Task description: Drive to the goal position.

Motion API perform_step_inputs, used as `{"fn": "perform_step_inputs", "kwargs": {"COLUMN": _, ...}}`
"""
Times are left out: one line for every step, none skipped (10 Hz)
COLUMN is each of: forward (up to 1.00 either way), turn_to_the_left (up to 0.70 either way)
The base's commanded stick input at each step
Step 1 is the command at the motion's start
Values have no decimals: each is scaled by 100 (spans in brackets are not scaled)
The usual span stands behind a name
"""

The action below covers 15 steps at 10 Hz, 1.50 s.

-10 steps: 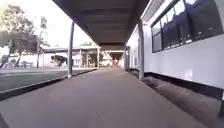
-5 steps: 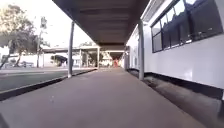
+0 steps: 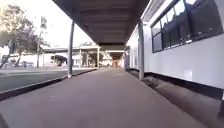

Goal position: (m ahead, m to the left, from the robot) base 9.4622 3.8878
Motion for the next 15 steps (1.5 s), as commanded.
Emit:
{"fn": "perform_step_inputs", "kwargs": {"forward": 70, "turn_to_the_left": 0}}
{"fn": "perform_step_inputs", "kwargs": {"forward": 70, "turn_to_the_left": 0}}
{"fn": "perform_step_inputs", "kwargs": {"forward": 44, "turn_to_the_left": 0}}
{"fn": "perform_step_inputs", "kwargs": {"forward": 0, "turn_to_the_left": 0}}
{"fn": "perform_step_inputs", "kwargs": {"forward": 29, "turn_to_the_left": 0}}
{"fn": "perform_step_inputs", "kwargs": {"forward": 66, "turn_to_the_left": 0}}
{"fn": "perform_step_inputs", "kwargs": {"forward": 70, "turn_to_the_left": 0}}
{"fn": "perform_step_inputs", "kwargs": {"forward": 70, "turn_to_the_left": 0}}
{"fn": "perform_step_inputs", "kwargs": {"forward": 70, "turn_to_the_left": 0}}
{"fn": "perform_step_inputs", "kwargs": {"forward": 70, "turn_to_the_left": 0}}
{"fn": "perform_step_inputs", "kwargs": {"forward": 70, "turn_to_the_left": 0}}
{"fn": "perform_step_inputs", "kwargs": {"forward": 70, "turn_to_the_left": 0}}
{"fn": "perform_step_inputs", "kwargs": {"forward": 70, "turn_to_the_left": 0}}
{"fn": "perform_step_inputs", "kwargs": {"forward": 70, "turn_to_the_left": 0}}
{"fn": "perform_step_inputs", "kwargs": {"forward": 70, "turn_to_the_left": 0}}
